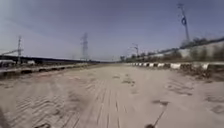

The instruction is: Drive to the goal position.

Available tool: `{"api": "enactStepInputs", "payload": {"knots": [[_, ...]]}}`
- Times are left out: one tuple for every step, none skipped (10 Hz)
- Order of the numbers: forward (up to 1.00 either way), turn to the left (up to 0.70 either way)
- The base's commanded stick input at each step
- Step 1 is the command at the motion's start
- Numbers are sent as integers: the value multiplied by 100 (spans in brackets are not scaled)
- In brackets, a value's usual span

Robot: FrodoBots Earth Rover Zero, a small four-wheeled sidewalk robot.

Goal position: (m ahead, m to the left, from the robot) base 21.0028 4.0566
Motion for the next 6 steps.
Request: {"api": "enactStepInputs", "payload": {"knots": [[100,0],[100,0],[100,0],[100,0],[100,0],[100,0]]}}
